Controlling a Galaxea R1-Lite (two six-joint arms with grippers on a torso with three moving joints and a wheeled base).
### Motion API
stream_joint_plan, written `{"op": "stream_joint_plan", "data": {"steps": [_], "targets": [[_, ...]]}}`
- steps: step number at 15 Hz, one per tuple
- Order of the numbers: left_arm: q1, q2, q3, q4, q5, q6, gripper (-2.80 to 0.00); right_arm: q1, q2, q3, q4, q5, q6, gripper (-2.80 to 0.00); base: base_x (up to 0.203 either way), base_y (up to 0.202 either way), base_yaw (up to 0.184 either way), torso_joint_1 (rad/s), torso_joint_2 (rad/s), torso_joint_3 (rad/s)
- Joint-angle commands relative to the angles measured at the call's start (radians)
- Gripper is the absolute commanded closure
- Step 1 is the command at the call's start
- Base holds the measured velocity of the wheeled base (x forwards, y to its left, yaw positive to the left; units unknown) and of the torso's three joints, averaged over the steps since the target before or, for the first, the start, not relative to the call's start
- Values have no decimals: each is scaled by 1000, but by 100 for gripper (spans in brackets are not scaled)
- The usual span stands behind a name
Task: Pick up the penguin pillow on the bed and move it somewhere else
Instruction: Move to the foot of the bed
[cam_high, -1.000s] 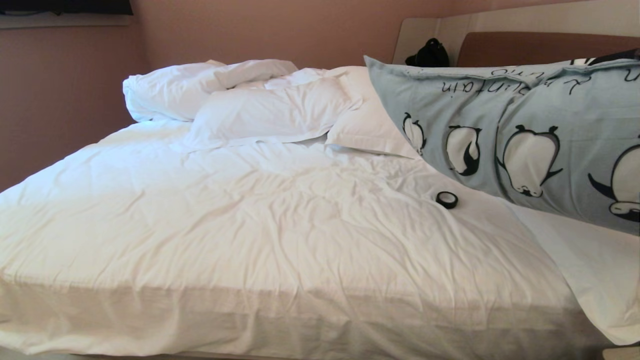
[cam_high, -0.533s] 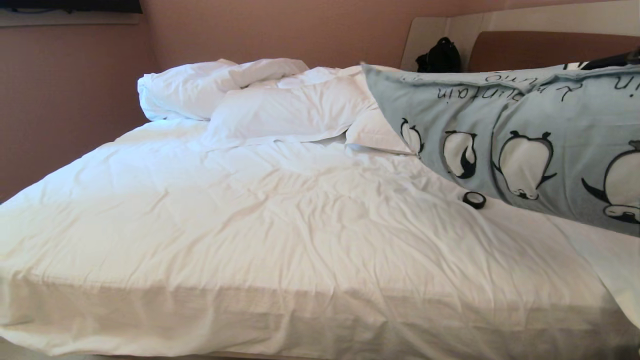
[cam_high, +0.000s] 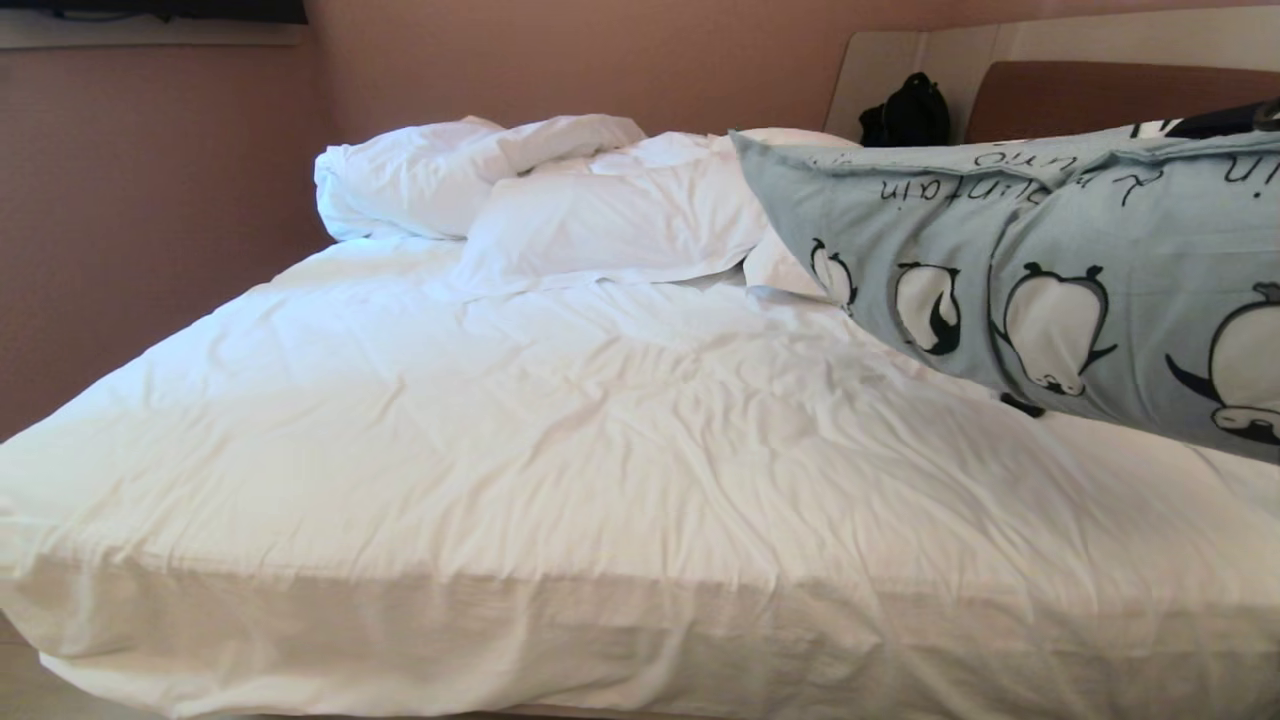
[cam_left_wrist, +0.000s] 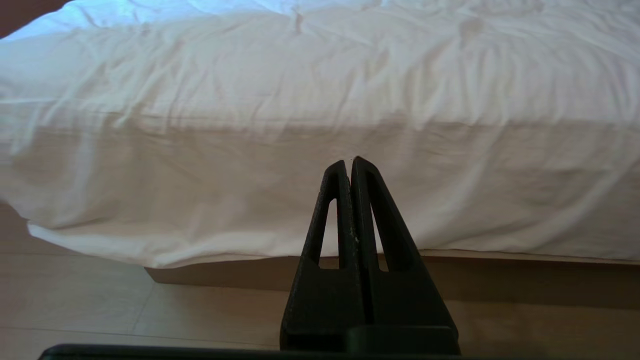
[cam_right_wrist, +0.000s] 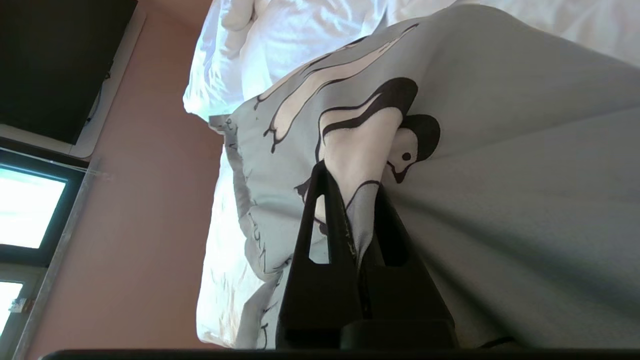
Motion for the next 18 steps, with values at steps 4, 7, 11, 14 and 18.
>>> {"op": "stream_joint_plan", "data": {"steps": [4,7,11,14,18], "targets": [[0,0,2,0,0,0,0,0,1,2,3,3,4,0,0,196,0,3,2,5],[0,0,2,0,0,0,0,0,1,2,3,3,4,0,0,195,-1,1,1,3],[0,0,2,0,0,0,0,0,-1,2,3,3,4,0,0,195,-1,1,2,4],[0,0,2,0,0,0,0,1,-1,15,-21,3,4,0,0,194,1,1,1,-1],[0,0,2,0,0,0,0,2,-2,22,-24,3,4,0,0,191,-1,4,3,2]]}}
